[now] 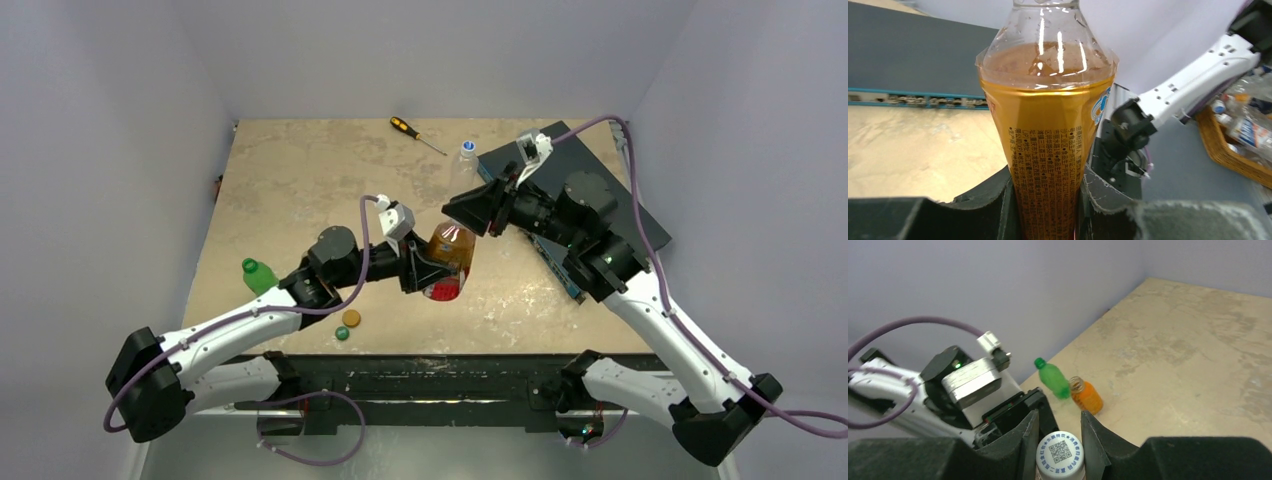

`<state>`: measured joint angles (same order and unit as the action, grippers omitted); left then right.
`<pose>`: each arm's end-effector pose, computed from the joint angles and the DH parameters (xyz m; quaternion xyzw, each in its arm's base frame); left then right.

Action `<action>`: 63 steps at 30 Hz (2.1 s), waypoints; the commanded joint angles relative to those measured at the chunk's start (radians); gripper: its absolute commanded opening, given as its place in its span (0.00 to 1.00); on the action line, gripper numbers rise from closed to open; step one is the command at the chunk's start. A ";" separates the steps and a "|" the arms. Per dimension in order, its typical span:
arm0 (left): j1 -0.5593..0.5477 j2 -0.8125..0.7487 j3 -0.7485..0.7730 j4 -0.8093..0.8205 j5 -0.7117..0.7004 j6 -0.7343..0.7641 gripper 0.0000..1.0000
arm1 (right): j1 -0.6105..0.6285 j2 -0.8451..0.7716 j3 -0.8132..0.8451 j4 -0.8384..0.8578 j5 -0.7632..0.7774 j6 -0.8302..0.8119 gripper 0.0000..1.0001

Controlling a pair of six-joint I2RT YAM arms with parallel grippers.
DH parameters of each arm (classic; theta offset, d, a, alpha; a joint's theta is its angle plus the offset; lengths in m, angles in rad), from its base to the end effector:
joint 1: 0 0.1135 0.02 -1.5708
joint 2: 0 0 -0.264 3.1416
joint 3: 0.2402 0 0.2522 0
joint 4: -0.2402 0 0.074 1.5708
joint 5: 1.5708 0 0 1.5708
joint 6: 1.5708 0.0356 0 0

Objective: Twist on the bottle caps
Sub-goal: Screw the bottle cap onto the plastic bottle.

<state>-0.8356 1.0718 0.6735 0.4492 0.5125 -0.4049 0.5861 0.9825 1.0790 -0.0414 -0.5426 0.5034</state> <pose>0.1531 -0.1954 0.3109 0.3219 0.6117 -0.5496 0.4691 0.1697 0.1347 0.4222 -0.2218 0.6536 0.5202 0.5030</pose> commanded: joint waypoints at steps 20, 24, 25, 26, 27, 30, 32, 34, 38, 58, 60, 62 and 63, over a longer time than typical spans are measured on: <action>-0.179 0.175 0.331 -0.148 -0.853 0.322 0.00 | 0.402 0.392 0.580 -0.622 1.038 0.153 0.41; -0.110 0.157 0.336 -0.260 -0.670 0.319 0.00 | 0.325 0.339 0.581 -0.570 0.921 0.061 0.99; -0.075 0.151 0.332 -0.279 -0.600 0.296 0.00 | 0.292 0.321 0.570 -0.553 0.878 0.035 0.99; -0.042 0.145 0.320 -0.280 -0.533 0.284 0.00 | 0.260 0.294 0.552 -0.528 0.832 0.011 0.99; -0.020 0.137 0.311 -0.289 -0.459 0.276 0.00 | 0.219 0.264 0.524 -0.490 0.762 -0.013 0.99; 0.025 0.128 0.301 -0.319 -0.276 0.277 0.00 | 0.124 0.173 0.446 -0.376 0.543 -0.084 0.99; 0.049 0.127 0.296 -0.334 -0.140 0.270 0.00 | 0.078 0.140 0.410 -0.344 0.432 -0.127 0.99; 0.073 0.111 0.274 -0.315 -0.037 0.247 0.00 | 0.024 0.118 0.369 -0.321 0.325 -0.151 0.99; 0.113 0.083 0.217 -0.212 0.163 0.182 0.00 | -0.123 0.050 0.198 -0.150 0.004 -0.151 0.99; 0.134 0.123 0.083 0.141 0.399 -0.089 0.00 | -0.158 0.068 -0.126 0.612 -0.434 0.274 0.76; 0.134 0.130 0.080 0.150 0.396 -0.094 0.00 | -0.144 0.065 -0.124 0.586 -0.422 0.254 0.70; 0.134 0.136 0.082 0.153 0.396 -0.099 0.00 | -0.132 0.064 -0.114 0.536 -0.407 0.218 0.64; 0.134 0.139 0.081 0.154 0.398 -0.099 0.00 | -0.130 0.063 -0.110 0.519 -0.398 0.208 0.60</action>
<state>-0.7071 1.1995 0.7574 0.5308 0.8875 -0.4793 0.4377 1.0595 0.9565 0.4847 -0.9417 0.7395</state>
